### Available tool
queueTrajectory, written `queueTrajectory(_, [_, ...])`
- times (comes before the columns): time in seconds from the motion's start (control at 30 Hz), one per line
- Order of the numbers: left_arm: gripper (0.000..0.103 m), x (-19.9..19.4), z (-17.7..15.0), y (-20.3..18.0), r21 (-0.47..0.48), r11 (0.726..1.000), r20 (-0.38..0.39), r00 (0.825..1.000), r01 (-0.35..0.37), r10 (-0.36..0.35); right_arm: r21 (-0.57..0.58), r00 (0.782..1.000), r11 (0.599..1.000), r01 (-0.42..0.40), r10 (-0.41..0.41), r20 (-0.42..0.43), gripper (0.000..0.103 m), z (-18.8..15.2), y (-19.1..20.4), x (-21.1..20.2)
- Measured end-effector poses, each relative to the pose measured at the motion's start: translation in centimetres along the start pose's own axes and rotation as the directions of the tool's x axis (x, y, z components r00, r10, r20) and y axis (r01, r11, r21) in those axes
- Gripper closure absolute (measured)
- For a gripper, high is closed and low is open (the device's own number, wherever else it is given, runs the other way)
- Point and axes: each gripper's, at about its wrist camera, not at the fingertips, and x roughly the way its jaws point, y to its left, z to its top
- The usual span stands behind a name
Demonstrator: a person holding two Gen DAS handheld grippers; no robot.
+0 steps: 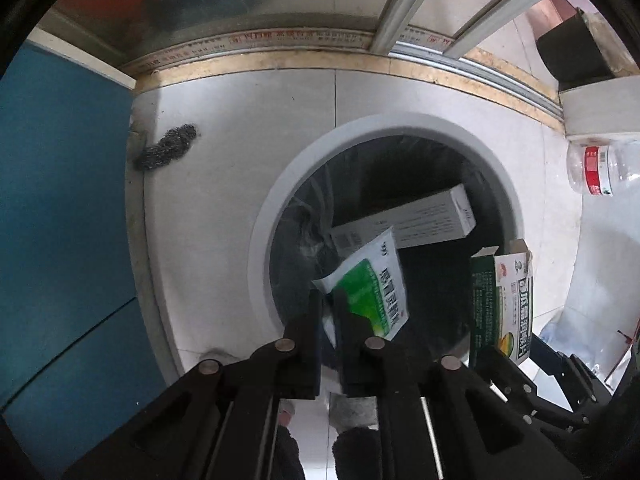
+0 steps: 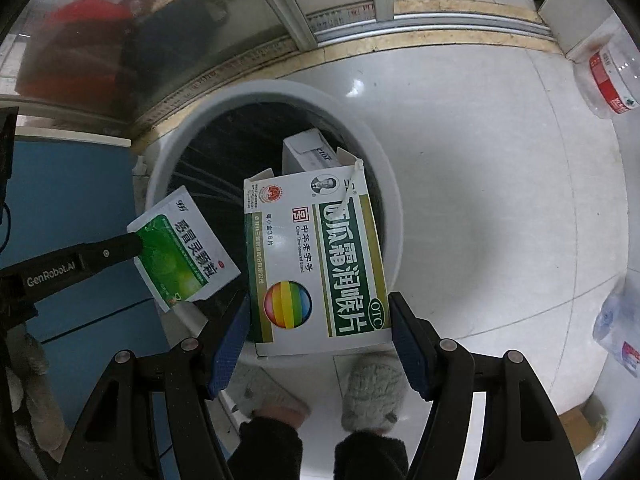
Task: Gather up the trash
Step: 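Carry the sachet and box over the bin and open both tools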
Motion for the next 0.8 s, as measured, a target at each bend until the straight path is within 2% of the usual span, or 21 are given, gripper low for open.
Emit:
queueTrajectory(0.07, [0.094, 0.1, -0.2, 0.1, -0.002, 1.0, 0.003, 1.0, -0.006, 0.006, -0.016, 1.0, 1.0, 0.005, -0.005, -0.019, 0.032, 0.2, 0.2, 0.4])
queueTrajectory(0.13, [0.087, -0.7, -0.4, 0.2, 0.001, 1.0, 0.023, 1.0, -0.02, 0.02, -0.028, 0.999, 1.0, 0.013, -0.014, -0.029, 0.031, 0.3, 0.5, 0.6])
queueTrajectory(0.17, [0.07, -1.3, -0.7, 0.1, 0.006, 0.999, 0.043, 0.998, -0.038, 0.038, -0.036, 0.999, 0.999, 0.023, -0.024, -0.03, 0.022, 0.2, 0.7, 0.4])
queueTrajectory(0.2, [0.035, -1.6, -1.0, 1.0, 0.004, 0.999, 0.054, 0.997, -0.048, 0.048, -0.04, 0.999, 0.999, 0.033, -0.034, -0.028, 0.008, 0.1, 0.6, 0.3])
queueTrajectory(0.27, [0.001, -2.8, -1.5, 1.5, 0.002, 0.998, 0.09, 0.994, -0.066, 0.066, -0.052, 0.998, 0.997, 0.063, -0.064, -0.012, 0.0, -0.1, 0.8, -0.8])
queueTrajectory(0.37, [0.001, -5.8, -2.5, 1.9, 0.004, 0.995, 0.139, 0.985, -0.102, 0.1, -0.055, 0.993, 0.992, 0.114, -0.112, 0.031, 0.0, -0.7, 1.2, -3.4])
queueTrajectory(0.5, [0.001, -10.6, -4.6, 1.9, 0.003, 0.988, 0.193, 0.97, -0.154, 0.15, -0.047, 0.986, 0.989, 0.143, -0.138, 0.095, 0.0, -1.9, 2.0, -8.1])
queueTrajectory(0.63, [0.001, -16.2, -7.4, 2.4, -0.016, 0.985, 0.246, 0.955, -0.17, 0.169, -0.047, 0.974, 0.985, 0.168, -0.158, 0.165, 0.0, -3.7, 3.1, -14.4])
queueTrajectory(0.8, [0.001, -24.1, -11.5, 2.6, -0.046, 0.984, 0.288, 0.941, -0.173, 0.179, -0.026, 0.966, 0.987, 0.161, -0.152, 0.211, 0.0, -7.0, 4.2, -23.1])
